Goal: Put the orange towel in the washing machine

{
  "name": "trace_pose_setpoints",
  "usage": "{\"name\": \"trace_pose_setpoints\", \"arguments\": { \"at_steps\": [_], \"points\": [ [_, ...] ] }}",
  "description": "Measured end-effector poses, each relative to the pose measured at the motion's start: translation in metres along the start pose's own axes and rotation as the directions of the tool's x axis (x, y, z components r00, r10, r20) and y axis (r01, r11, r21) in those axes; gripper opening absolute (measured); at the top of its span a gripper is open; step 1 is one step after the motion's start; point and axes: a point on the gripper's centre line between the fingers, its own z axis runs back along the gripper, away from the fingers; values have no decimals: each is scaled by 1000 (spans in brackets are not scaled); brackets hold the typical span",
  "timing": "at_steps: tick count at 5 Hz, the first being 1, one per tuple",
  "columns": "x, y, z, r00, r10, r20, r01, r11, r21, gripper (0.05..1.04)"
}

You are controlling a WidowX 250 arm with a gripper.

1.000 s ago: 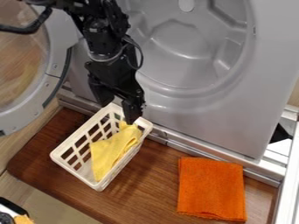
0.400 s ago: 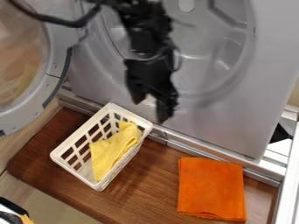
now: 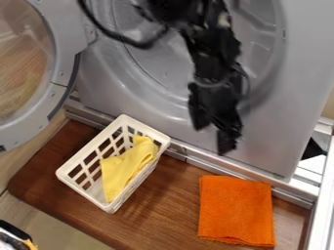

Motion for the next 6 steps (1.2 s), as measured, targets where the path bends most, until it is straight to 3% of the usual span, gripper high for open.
{"name": "trace_pose_setpoints", "arguments": {
  "at_steps": [1,2,4,5,6],
  "points": [
    [5,-19,-23,999,-38,0,38,999,-26,999],
    [2,-37,-41,995,-94,-35,92,994,-50,998],
    [-16,-63,-64,996,-66,-53,61,993,-98,998],
    [-27,-66,-74,997,-59,-46,54,994,-99,998],
    [-31,-61,-91,998,-64,-2,64,996,-63,999]
  ]
}}
